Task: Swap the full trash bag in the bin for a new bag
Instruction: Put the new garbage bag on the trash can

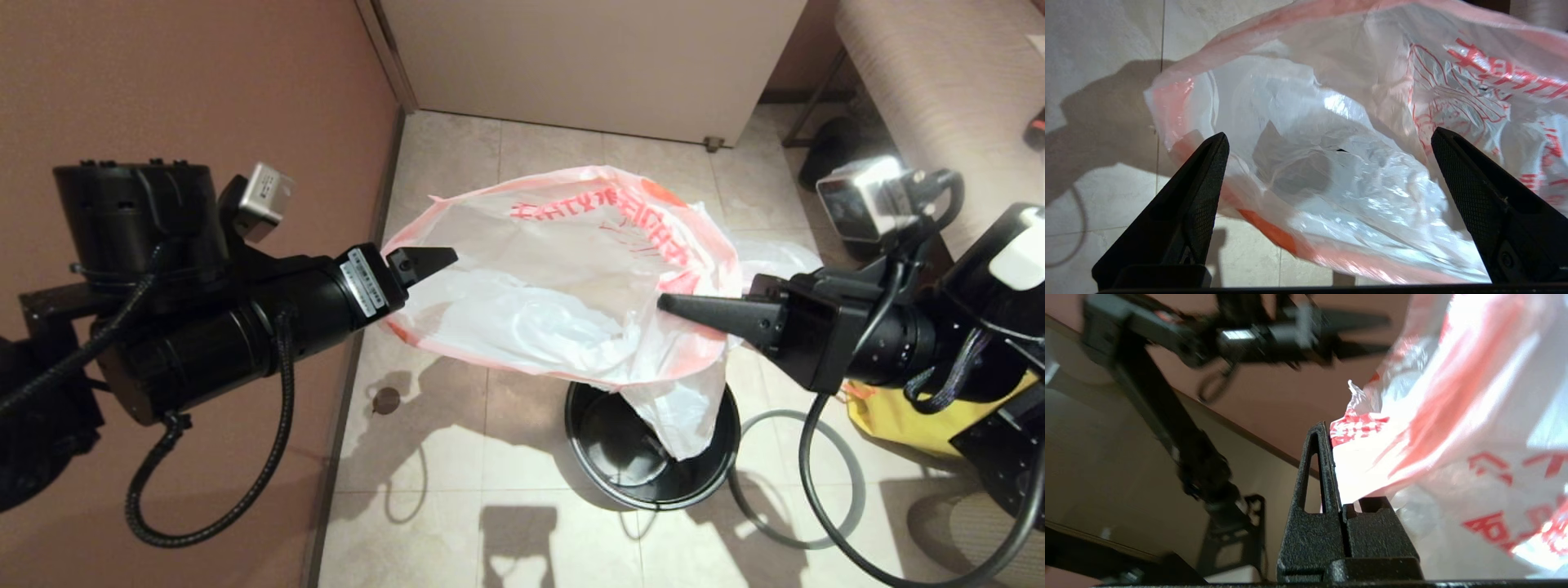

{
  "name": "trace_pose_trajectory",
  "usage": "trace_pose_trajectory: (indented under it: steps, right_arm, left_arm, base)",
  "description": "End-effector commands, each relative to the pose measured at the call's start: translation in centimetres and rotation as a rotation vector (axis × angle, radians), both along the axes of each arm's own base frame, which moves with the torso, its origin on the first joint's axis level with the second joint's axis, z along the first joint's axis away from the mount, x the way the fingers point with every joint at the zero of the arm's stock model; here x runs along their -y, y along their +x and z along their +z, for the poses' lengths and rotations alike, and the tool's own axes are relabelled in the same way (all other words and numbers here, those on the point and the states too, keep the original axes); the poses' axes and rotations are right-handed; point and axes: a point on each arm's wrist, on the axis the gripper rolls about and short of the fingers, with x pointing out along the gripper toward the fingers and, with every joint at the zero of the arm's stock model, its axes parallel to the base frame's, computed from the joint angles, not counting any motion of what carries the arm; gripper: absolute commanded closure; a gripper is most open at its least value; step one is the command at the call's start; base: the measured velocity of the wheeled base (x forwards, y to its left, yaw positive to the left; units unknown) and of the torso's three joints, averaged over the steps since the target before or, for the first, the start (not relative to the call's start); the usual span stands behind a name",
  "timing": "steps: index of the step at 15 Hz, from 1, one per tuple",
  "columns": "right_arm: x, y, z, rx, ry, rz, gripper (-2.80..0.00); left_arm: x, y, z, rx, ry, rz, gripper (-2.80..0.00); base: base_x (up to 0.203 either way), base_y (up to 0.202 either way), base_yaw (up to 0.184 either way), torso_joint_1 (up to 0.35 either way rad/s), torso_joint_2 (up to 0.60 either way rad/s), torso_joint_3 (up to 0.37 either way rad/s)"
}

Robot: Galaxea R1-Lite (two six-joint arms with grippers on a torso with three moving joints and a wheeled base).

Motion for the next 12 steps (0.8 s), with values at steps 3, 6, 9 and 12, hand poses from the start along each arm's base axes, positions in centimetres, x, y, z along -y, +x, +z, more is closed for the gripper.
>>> trace_pose_trajectory:
  steps: [3, 6, 9, 12]
  right_arm:
    - [1.6, 2.5, -9.1, -0.095, -0.121, -0.061, 0.00]
    - [4.4, 4.5, -15.4, -0.081, -0.213, -0.138, 0.00]
    - [6.7, 3.4, -16.9, -0.121, -0.244, -0.196, 0.00]
    - [7.3, 1.2, -15.6, -0.241, -0.214, -0.210, 0.00]
  left_arm:
    - [0.5, 0.1, -0.4, -0.013, 0.002, -0.014, -2.80]
    - [0.7, 0.3, -0.8, -0.025, 0.009, -0.019, -2.80]
    - [0.9, 0.4, -0.9, -0.030, 0.010, -0.023, -2.80]
    - [1.7, 1.3, -1.5, -0.049, 0.019, -0.038, -2.80]
  base:
    - [0.000, 0.000, 0.000, 0.000, 0.00, 0.000]
    - [0.000, 0.000, 0.000, 0.000, 0.00, 0.000]
    - [0.000, 0.000, 0.000, 0.000, 0.00, 0.000]
    - [0.000, 0.000, 0.000, 0.000, 0.00, 0.000]
